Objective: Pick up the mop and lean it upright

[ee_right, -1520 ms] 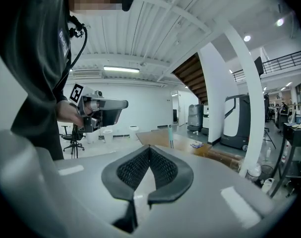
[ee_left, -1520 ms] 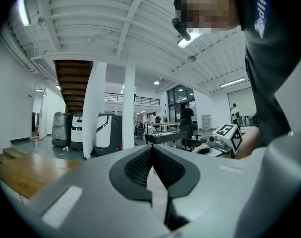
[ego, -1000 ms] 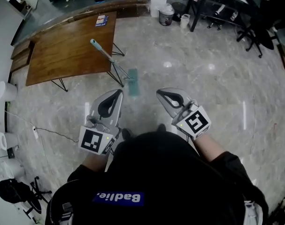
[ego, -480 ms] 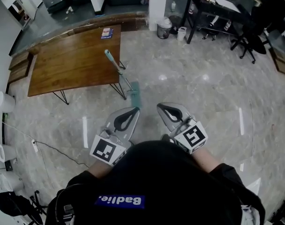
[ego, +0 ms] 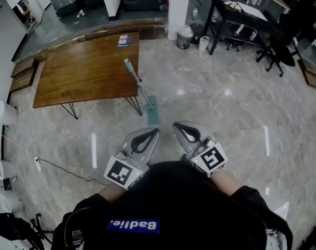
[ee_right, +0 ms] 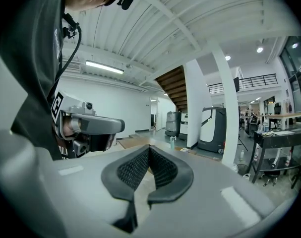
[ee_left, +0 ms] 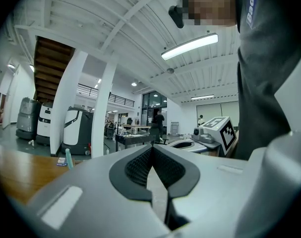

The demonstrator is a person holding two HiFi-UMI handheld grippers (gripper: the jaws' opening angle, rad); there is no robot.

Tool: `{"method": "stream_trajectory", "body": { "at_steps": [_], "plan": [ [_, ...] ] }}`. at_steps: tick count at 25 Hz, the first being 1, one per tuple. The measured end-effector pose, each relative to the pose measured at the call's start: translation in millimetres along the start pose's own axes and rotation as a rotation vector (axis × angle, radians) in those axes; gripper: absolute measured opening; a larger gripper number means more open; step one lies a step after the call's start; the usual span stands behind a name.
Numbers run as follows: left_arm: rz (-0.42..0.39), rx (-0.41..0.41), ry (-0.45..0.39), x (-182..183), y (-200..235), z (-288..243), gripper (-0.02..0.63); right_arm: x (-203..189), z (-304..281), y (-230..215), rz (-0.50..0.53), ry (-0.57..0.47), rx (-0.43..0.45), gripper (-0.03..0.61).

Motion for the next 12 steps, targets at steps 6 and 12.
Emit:
{"method": "stream_trajectory", "body": {
  "at_steps": [6, 12],
  "plan": [
    [0.012, 0.012, -0.001, -1.9, -1.6, 5.8, 0.018, -3.2, -3.9, 6.3, 0.008, 0.014, 0.032, 0.003],
    [0.009, 0.024, -0.019, 1.7, -5.9, 7.9, 0.018, -1.4, -2.4, 6.7, 0.015, 0.016, 0.047, 0.003]
  ]
}}
Point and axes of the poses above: the fingertips, and each gripper's own axes: z backward along the fingers, y to its left, x out of its top, the point moved 5 cm from there along z, backward along the fingers, and after that the axes turned 4 degrees about -y, right-handed, at the moved point
